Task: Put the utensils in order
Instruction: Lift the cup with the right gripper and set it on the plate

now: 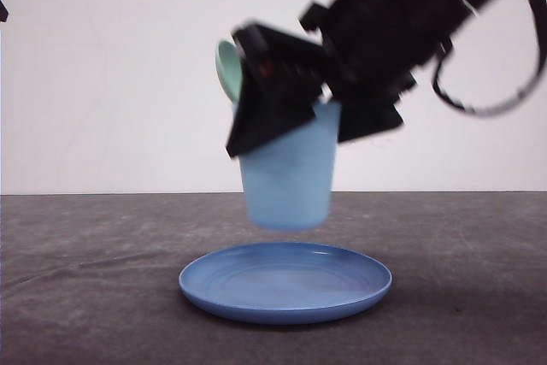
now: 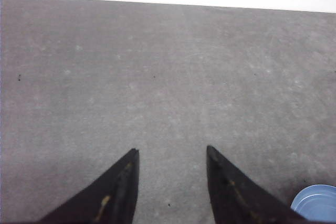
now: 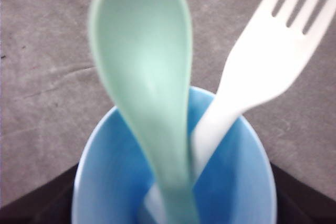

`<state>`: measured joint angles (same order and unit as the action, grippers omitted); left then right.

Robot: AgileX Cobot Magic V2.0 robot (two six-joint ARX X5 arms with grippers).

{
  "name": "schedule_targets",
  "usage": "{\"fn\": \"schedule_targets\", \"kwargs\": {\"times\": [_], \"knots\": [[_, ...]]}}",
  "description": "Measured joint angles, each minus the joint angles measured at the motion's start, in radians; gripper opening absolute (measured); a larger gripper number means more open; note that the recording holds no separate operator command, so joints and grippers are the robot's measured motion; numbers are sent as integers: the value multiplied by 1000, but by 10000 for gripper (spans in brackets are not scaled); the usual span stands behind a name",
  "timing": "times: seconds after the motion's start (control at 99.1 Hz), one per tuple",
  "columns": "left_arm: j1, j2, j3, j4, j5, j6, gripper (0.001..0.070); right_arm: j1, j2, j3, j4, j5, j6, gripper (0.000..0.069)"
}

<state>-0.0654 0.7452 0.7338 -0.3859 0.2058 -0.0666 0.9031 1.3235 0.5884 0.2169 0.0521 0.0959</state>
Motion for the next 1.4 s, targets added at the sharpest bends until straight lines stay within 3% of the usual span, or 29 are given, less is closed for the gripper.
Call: {"fn": "schedule_targets", "kwargs": {"times": [0.666, 1.291, 1.402], "knots": [[0, 0, 0, 0, 0, 0, 229, 0, 97, -50, 161, 1, 22, 455], [0, 0, 0, 0, 0, 0, 229, -6, 158, -50, 193, 1, 45, 456], [0, 0, 0, 0, 0, 0, 229, -6, 160, -50, 196, 1, 45, 530]]}}
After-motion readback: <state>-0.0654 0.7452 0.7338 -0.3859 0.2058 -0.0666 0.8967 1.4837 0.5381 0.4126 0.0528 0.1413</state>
